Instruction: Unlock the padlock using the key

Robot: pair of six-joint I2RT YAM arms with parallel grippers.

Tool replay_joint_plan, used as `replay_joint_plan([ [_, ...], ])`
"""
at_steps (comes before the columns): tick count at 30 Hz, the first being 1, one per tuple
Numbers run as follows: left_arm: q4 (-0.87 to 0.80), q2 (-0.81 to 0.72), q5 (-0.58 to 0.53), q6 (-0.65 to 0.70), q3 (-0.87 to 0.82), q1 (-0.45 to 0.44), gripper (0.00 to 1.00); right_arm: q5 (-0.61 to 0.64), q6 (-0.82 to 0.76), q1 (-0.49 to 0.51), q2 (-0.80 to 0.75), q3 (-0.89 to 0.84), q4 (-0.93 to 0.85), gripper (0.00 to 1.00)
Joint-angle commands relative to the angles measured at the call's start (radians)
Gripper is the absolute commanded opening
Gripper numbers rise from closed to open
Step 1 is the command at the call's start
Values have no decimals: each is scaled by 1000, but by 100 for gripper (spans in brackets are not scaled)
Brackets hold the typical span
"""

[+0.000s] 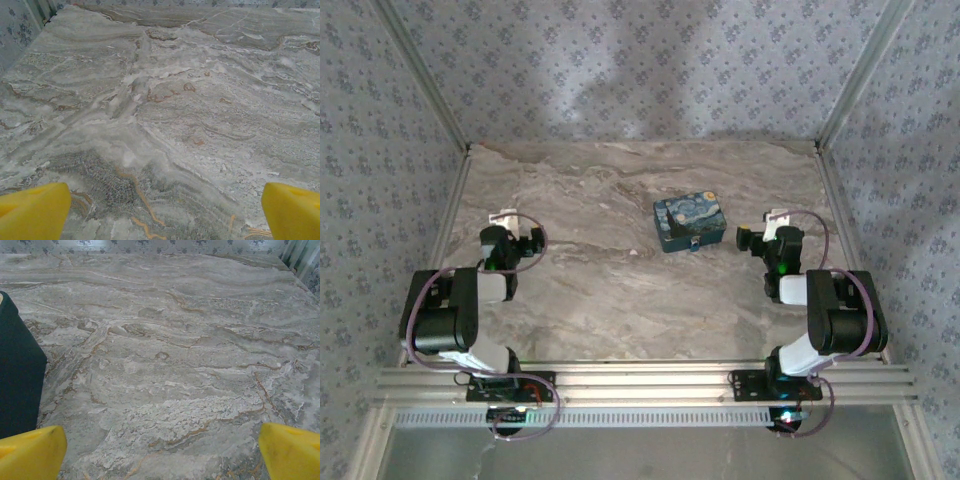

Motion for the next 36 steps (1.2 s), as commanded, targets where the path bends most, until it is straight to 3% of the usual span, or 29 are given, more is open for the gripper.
replay_joint_plan([
  [1,-3,-2,8,-3,14,-7,98,21,8,6,9,16,-15,100],
  [25,1,-4,11,-6,11,-4,98,9,13,-2,-1,14,-19,100],
  [36,-232,-280,-33,-17,22,-31,98,49,51,7,-263,67,-315,100],
])
